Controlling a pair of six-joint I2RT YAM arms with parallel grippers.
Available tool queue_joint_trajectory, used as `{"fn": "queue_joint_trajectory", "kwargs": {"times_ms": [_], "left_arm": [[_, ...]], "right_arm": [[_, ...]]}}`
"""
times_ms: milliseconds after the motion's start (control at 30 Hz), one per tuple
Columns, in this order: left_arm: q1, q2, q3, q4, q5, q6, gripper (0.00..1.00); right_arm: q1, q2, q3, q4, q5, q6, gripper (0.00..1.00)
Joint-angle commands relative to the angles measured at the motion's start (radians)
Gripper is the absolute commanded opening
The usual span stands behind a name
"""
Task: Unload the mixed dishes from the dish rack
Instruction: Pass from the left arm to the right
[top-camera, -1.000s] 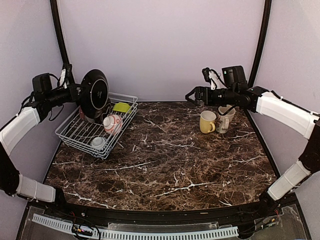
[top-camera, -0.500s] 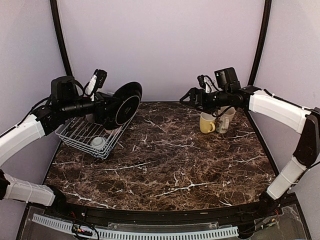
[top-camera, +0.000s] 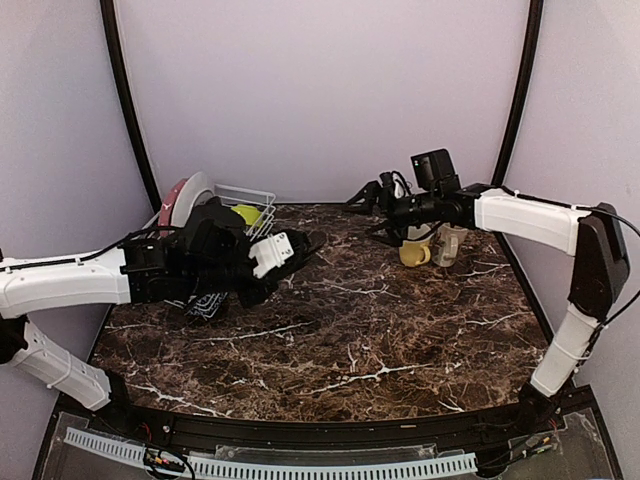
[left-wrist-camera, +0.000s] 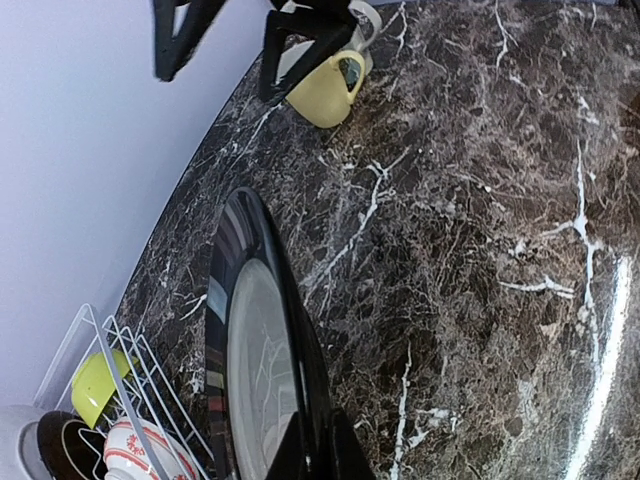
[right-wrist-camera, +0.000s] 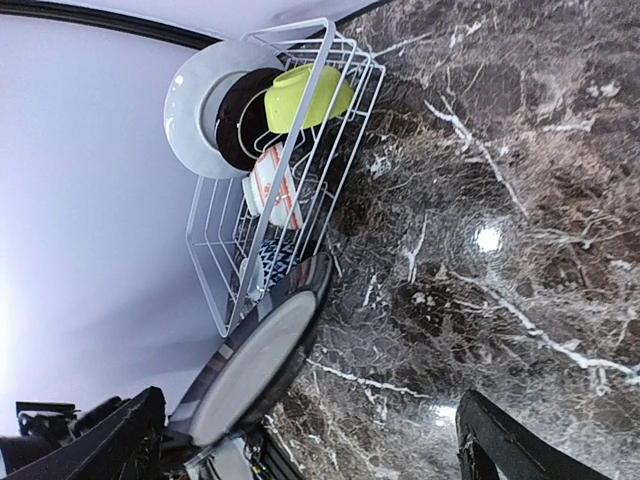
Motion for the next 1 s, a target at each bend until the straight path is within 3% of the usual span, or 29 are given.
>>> {"fn": "queue_joint_trajectory", "kwargs": {"times_ms": [0, 500, 667, 967], "left_arm": [[-0.078, 0.012, -0.008, 0.151, -0.264, 0.145, 0.01], [-0.166, 0.132, -0.021, 0.195, -0.401, 0.241, 0.01], [-0.184, 0.160, -0.023, 0.195, -0.420, 0.257, 0.01], [-0.206, 0.203, -0.011, 0.226, -0.478, 0.270, 0.01]], "right_arm": [[0.038, 0.060, -0.022, 0.112, -0.075, 0.106, 0.98], [0.139, 0.236, -0.051, 0.365, -0.181, 0.264, 0.80], [0.151, 0.264, -0.039, 0.400, -0.201, 0.305, 0.59], [0.158, 0.284, -0.021, 0.429, -0.213, 0.336, 0.29]]}}
